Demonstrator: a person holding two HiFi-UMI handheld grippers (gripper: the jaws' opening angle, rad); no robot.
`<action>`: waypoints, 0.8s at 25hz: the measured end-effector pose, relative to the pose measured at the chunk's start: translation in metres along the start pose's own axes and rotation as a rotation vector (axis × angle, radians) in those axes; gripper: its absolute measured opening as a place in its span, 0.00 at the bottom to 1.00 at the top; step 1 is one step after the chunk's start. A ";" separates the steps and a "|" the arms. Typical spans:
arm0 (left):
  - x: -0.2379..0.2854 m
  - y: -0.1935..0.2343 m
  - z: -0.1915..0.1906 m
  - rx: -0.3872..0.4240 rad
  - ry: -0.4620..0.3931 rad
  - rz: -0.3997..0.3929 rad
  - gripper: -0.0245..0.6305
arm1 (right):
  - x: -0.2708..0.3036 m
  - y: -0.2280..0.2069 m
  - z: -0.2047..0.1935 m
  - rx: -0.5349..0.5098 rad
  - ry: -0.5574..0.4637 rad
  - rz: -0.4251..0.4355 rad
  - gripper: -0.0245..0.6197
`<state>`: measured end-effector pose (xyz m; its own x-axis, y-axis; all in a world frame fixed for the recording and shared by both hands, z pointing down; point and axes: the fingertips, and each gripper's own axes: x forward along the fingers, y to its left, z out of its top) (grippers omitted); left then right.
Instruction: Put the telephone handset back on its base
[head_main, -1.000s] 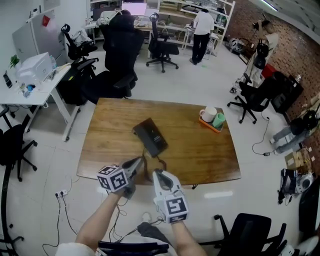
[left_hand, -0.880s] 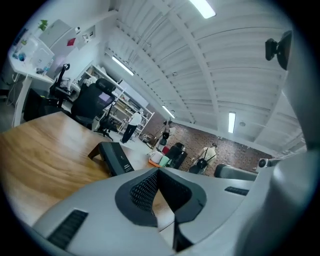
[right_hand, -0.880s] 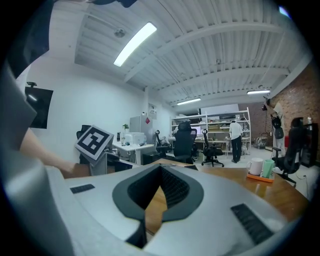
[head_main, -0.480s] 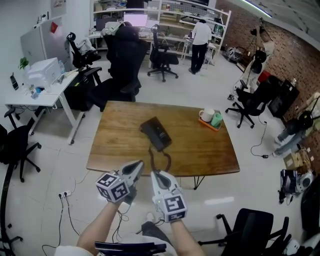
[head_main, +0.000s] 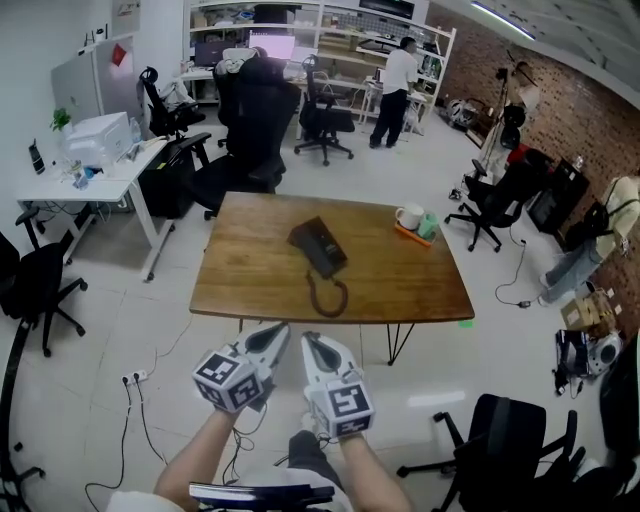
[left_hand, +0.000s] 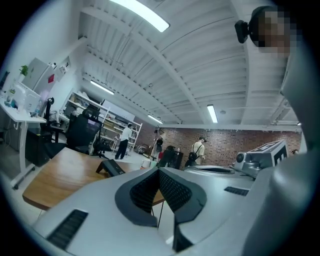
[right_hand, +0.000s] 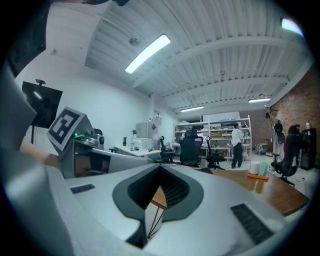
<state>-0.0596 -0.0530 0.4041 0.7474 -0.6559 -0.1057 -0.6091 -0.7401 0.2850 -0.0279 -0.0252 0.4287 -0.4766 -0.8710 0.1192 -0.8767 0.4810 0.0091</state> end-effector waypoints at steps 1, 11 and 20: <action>-0.008 -0.006 0.000 0.000 -0.001 -0.001 0.04 | -0.007 0.004 -0.001 0.001 -0.003 -0.006 0.05; -0.071 -0.052 -0.001 0.050 -0.010 -0.008 0.04 | -0.062 0.050 0.003 -0.005 -0.019 -0.016 0.04; -0.095 -0.082 0.003 0.064 -0.031 -0.009 0.04 | -0.088 0.073 0.002 -0.020 -0.025 -0.035 0.04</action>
<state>-0.0818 0.0692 0.3876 0.7452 -0.6526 -0.1373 -0.6188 -0.7534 0.2223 -0.0498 0.0866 0.4163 -0.4475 -0.8894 0.0935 -0.8914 0.4520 0.0329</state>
